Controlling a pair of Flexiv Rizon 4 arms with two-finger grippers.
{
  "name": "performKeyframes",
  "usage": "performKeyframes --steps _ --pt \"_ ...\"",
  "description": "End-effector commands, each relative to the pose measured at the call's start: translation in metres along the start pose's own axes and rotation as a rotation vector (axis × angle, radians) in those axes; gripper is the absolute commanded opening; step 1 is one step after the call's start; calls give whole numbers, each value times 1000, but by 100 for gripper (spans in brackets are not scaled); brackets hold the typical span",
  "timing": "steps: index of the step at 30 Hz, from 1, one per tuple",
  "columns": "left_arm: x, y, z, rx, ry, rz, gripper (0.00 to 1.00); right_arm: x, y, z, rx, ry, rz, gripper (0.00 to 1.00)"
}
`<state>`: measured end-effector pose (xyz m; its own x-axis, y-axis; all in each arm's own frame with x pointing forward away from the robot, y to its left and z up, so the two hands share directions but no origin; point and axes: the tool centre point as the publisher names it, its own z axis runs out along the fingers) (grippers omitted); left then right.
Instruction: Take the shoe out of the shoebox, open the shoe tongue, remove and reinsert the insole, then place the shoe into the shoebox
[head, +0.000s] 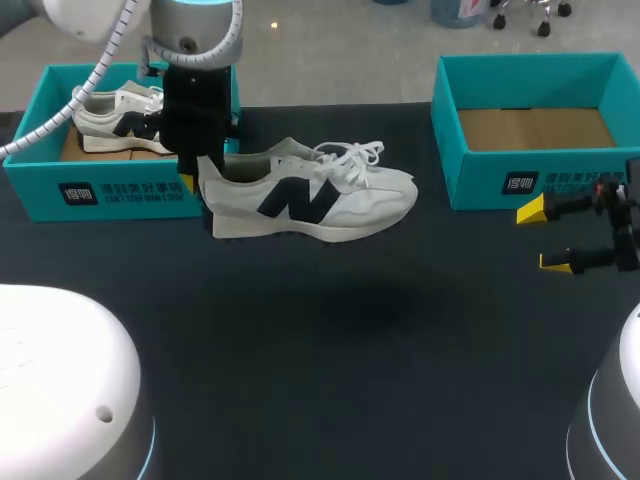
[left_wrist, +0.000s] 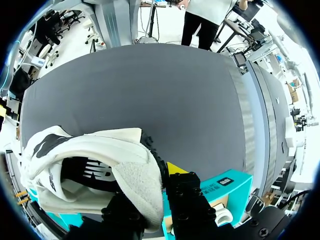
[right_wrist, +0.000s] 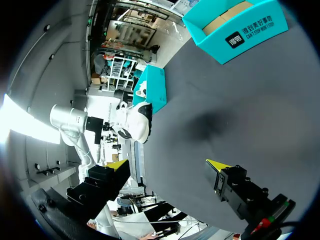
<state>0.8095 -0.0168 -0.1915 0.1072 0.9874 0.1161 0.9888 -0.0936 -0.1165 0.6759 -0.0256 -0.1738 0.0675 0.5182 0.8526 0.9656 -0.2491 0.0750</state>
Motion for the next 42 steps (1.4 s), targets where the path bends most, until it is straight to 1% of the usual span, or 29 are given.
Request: performKeyframes --steps 1,5,7,15,21,23,24,28,30,31,36,42 --pt "-6 0 13 -12 5 -15 0 0 -1 0 -2 -4 1 100" --pt "-10 3 29 -5 12 -25 0 0 -1 0 -2 -4 1 100" --pt "-13 5 38 13 8 -25 0 0 -1 0 -2 -4 1 100" --pt "-33 2 73 25 29 -13 0 0 -1 0 -2 -4 1 100" --pt "-49 -2 108 29 47 3 0 0 -1 0 -2 -4 1 100" --pt "-53 -3 119 9 60 -5 0 0 -1 0 -2 -4 1 100" --pt "-54 -3 123 15 41 3 0 0 -1 0 -2 -4 1 100" --pt "-58 -3 140 -20 53 -43 0 0 -1 0 -2 -4 1 100" --pt "-59 -1 148 -21 44 -54 0 0 -1 0 -2 -4 1 100" --pt "-60 0 153 -21 65 -61 0 0 -1 0 -2 -4 1 100" --pt "-61 3 168 -8 58 -52 0 0 -1 0 -2 -4 1 100" --pt "-63 4 175 -9 61 -49 0 0 -1 0 -2 -4 1 100"
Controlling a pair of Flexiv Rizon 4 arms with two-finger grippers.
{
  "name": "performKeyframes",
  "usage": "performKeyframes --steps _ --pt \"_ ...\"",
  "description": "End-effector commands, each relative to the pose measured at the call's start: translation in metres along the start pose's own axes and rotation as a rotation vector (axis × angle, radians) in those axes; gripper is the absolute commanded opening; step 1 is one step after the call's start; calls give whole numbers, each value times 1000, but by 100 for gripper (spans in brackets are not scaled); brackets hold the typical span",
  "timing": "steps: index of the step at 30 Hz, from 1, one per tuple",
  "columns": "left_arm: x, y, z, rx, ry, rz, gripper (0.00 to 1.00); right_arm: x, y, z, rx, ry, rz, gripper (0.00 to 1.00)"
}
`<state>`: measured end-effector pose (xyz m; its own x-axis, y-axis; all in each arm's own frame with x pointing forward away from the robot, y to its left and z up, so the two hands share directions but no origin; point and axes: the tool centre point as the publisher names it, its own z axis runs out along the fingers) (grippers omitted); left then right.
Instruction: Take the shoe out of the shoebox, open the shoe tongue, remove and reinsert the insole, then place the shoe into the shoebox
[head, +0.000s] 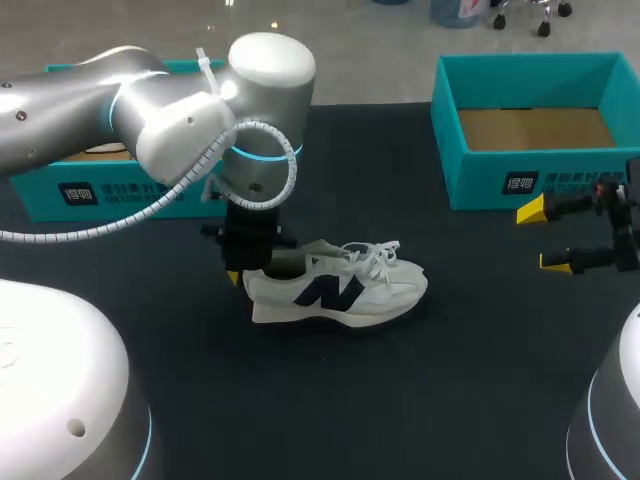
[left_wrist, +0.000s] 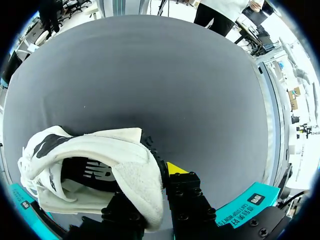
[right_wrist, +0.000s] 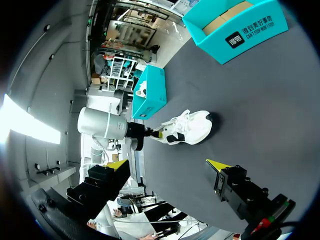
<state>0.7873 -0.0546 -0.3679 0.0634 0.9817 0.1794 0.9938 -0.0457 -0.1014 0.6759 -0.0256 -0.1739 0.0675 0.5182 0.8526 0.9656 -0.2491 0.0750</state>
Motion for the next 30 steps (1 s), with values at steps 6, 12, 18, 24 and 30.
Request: performKeyframes --steps 6,12,18,24,30 --pt "-5 4 12 -9 -3 24 0 0 -1 0 -2 -4 1 100" --pt "-7 4 26 -37 25 20 0 0 -1 0 -2 -4 1 100" --pt "-9 2 31 -36 34 20 18 0 -1 0 -2 -4 1 100" --pt "-4 -8 14 -29 -8 13 100 0 -1 0 -2 -4 1 100" --pt "11 -18 -19 -17 -135 -104 100 0 -1 0 -2 -4 1 100"
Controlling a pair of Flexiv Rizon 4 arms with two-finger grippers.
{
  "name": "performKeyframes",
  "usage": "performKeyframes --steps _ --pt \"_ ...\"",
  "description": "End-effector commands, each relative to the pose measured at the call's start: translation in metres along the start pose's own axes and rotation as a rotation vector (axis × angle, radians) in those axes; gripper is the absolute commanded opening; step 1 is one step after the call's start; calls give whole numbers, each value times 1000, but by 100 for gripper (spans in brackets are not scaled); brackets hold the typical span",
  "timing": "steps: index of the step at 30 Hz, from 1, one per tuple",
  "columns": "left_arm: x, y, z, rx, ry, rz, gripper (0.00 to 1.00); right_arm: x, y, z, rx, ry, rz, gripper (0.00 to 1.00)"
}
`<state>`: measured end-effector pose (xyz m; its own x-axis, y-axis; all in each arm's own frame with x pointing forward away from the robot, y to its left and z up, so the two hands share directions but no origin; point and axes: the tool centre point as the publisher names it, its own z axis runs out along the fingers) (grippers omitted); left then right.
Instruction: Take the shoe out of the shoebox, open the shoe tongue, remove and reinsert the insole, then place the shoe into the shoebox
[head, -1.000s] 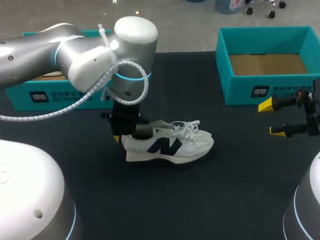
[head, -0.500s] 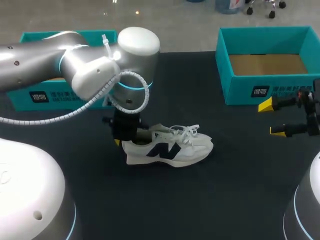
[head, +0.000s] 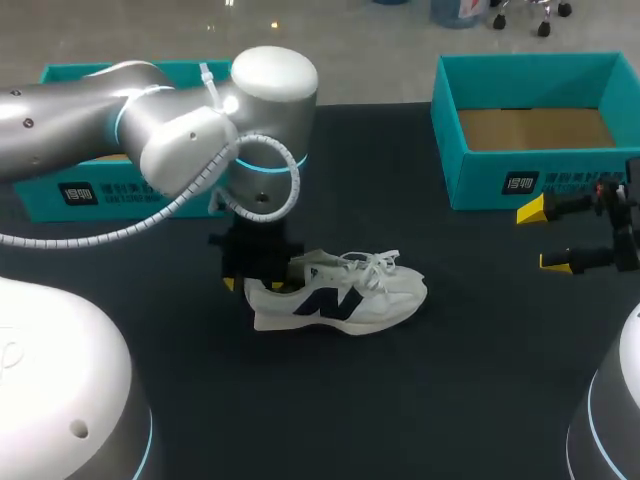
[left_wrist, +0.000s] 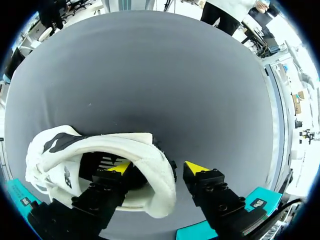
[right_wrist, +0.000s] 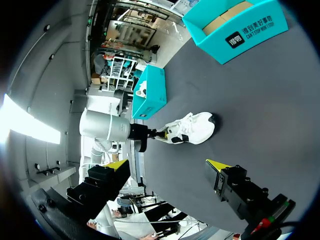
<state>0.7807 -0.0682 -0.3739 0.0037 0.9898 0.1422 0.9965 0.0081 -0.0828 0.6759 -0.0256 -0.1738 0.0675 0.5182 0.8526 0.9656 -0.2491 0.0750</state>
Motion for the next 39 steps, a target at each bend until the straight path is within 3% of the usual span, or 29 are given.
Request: performKeyframes --steps 1,7,19,21,28,31,32,39 --pt "28 -12 -28 3 -118 -80 100 0 -1 0 -2 -4 2 100" --pt "50 -16 -43 112 -295 -242 100 0 -1 0 -2 -4 2 100" --pt "50 -16 -43 112 -295 -242 100 0 -1 0 -2 -4 2 100" --pt "54 -18 -40 272 -394 -349 100 0 -1 0 -2 -4 2 100" --pt "74 -8 -61 549 -849 -790 100 0 -1 0 -2 -4 2 100" --pt "87 -3 -75 737 -1096 -911 100 0 -1 0 -2 -4 2 100" --pt "87 -7 -78 791 -1120 -906 100 0 -1 0 -2 -4 2 100" --pt "87 -7 -78 791 -1120 -906 100 0 -1 0 -2 -4 2 100"
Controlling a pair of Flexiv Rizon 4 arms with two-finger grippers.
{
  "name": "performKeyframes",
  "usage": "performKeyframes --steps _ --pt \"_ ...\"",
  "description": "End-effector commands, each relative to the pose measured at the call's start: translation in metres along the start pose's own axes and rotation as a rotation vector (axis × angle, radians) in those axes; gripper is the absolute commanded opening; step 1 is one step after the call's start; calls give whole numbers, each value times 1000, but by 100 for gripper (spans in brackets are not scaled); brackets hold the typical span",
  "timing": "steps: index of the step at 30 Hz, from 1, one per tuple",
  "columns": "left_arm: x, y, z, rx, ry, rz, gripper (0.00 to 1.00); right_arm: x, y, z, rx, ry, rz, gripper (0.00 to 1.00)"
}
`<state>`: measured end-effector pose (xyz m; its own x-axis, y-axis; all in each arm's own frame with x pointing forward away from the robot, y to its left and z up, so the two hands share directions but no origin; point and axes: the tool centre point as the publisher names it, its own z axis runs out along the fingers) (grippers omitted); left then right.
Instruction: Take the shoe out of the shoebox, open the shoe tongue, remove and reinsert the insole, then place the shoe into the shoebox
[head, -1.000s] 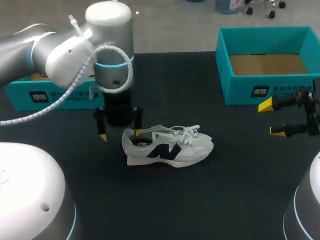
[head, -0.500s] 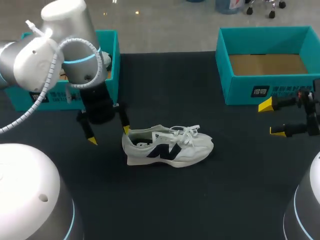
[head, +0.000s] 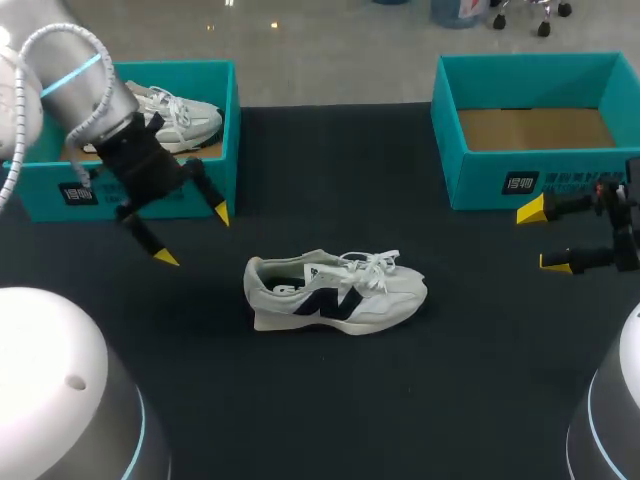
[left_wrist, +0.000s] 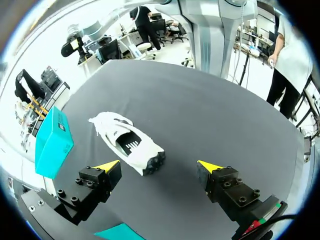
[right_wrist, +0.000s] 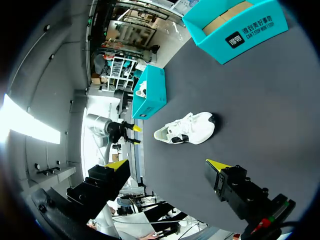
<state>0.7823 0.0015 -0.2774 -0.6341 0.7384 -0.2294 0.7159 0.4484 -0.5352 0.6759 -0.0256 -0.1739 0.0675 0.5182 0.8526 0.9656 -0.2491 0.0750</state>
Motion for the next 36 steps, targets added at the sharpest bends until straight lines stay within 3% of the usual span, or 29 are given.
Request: performKeyframes --steps 1,7,9,22,36 --pt "6 5 3 399 -505 -345 100 0 -1 0 -2 -4 1 100" --pt "6 5 3 399 -505 -345 100 0 -1 0 -2 -4 1 100" --pt "6 2 2 489 -552 -487 100 0 -1 0 -2 -4 1 100" --pt "13 -6 14 567 -555 -746 100 0 -1 0 -2 -4 1 100" --pt "27 -1 43 519 -534 -795 100 0 -1 0 -2 -4 1 100"
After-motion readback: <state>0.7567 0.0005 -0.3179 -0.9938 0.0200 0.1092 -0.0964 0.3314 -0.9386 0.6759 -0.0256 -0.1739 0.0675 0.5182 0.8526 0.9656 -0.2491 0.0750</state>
